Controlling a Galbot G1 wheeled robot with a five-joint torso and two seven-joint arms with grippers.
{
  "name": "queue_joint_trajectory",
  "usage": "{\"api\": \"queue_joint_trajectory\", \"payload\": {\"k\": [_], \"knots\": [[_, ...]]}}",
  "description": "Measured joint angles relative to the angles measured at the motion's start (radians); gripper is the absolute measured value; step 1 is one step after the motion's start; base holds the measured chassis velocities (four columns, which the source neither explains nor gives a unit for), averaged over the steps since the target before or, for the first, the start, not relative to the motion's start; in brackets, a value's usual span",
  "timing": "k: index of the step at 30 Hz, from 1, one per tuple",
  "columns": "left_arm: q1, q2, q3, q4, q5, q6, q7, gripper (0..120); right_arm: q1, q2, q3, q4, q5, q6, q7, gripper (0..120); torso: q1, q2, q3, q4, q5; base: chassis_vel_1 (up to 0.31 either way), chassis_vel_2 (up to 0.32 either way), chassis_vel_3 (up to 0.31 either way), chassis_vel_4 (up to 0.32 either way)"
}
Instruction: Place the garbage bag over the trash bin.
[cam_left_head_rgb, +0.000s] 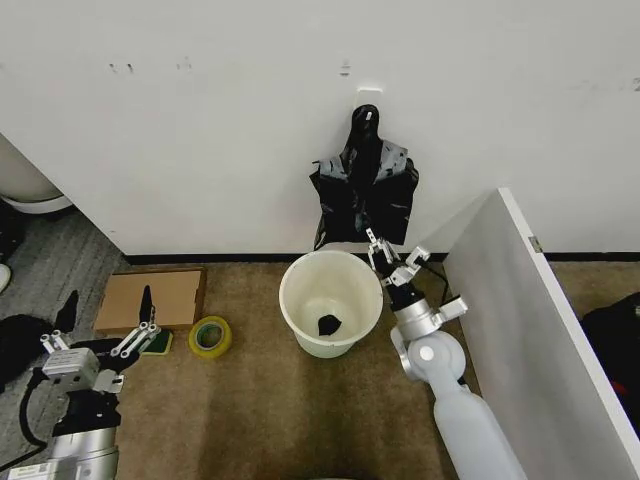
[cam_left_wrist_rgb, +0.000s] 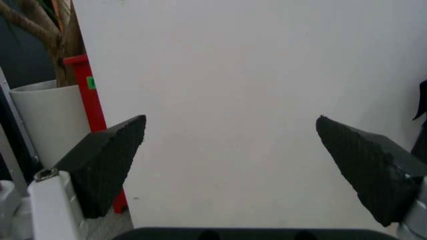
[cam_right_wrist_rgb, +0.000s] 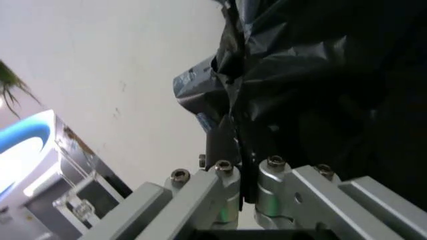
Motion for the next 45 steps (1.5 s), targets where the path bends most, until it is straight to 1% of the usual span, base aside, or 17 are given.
{"api": "queue_joint_trajectory", "payload": {"k": [3, 9, 10, 17, 25, 39, 45], "knots": [[-0.005, -0.001, 0.003, 0.005, 0.000, 0.000, 0.000, 100, -0.024, -0.015, -0.002, 0.026, -0.028, 0.004, 0.002, 0, 0.000, 0.000, 0.000, 0.0000, 0.0001, 0.000, 0.000, 0.000, 0.000], [-0.014, -0.003, 0.010, 0.012, -0.002, -0.001, -0.001, 100, -0.080, -0.075, 0.002, 0.095, -0.098, 0.017, 0.010, 0, 0.000, 0.000, 0.000, 0.0000, 0.0000, 0.000, 0.000, 0.000, 0.000], [-0.014, -0.003, 0.010, 0.012, -0.002, -0.001, -0.001, 100, -0.080, -0.075, 0.002, 0.095, -0.098, 0.017, 0.010, 0, 0.000, 0.000, 0.000, 0.0000, 0.0000, 0.000, 0.000, 0.000, 0.000], [-0.019, -0.005, 0.015, 0.015, -0.003, -0.005, -0.001, 100, -0.150, -0.139, -0.011, 0.148, -0.139, 0.036, 0.013, 0, 0.000, 0.000, 0.000, 0.0000, 0.0000, 0.000, 0.000, 0.000, 0.000], [-0.020, -0.004, 0.015, 0.018, -0.004, -0.008, -0.002, 100, -0.186, -0.160, 0.000, 0.159, -0.164, 0.056, 0.013, 0, 0.000, 0.000, 0.000, 0.0001, 0.0000, 0.000, 0.000, 0.000, 0.000], [-0.028, -0.006, 0.018, 0.028, -0.007, -0.010, -0.003, 100, -0.253, -0.208, 0.019, 0.145, -0.284, 0.127, -0.024, 0, 0.000, 0.000, 0.000, 0.0001, 0.0000, 0.000, 0.000, 0.000, 0.000], [-0.031, -0.004, 0.017, 0.034, -0.010, -0.010, -0.003, 100, -0.283, -0.237, 0.029, 0.130, -0.298, 0.163, -0.050, 0, 0.000, 0.000, 0.000, 0.0000, 0.0000, 0.000, 0.000, 0.000, 0.000]]}}
